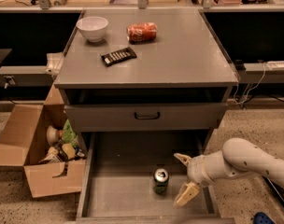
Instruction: Pick green can from middle drawer and place on counter
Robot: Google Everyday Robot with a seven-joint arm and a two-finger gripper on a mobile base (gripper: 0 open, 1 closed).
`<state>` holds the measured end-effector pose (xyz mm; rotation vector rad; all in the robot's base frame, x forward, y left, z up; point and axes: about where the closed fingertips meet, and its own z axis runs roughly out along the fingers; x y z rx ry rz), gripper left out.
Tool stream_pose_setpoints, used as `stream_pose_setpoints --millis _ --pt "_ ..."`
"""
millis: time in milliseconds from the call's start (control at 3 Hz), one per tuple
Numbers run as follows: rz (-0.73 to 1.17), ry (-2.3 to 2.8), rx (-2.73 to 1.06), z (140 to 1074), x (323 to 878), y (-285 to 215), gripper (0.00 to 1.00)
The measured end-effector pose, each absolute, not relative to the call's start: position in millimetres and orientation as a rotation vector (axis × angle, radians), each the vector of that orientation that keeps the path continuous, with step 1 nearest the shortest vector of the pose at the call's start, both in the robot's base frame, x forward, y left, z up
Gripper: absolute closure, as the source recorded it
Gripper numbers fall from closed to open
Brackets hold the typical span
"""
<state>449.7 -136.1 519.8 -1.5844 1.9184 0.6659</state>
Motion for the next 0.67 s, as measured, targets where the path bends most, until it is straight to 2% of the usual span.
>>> stream_pose_setpoints --millis 667 --pt "0.677 1.837 -1.646 506 461 -120 0.0"
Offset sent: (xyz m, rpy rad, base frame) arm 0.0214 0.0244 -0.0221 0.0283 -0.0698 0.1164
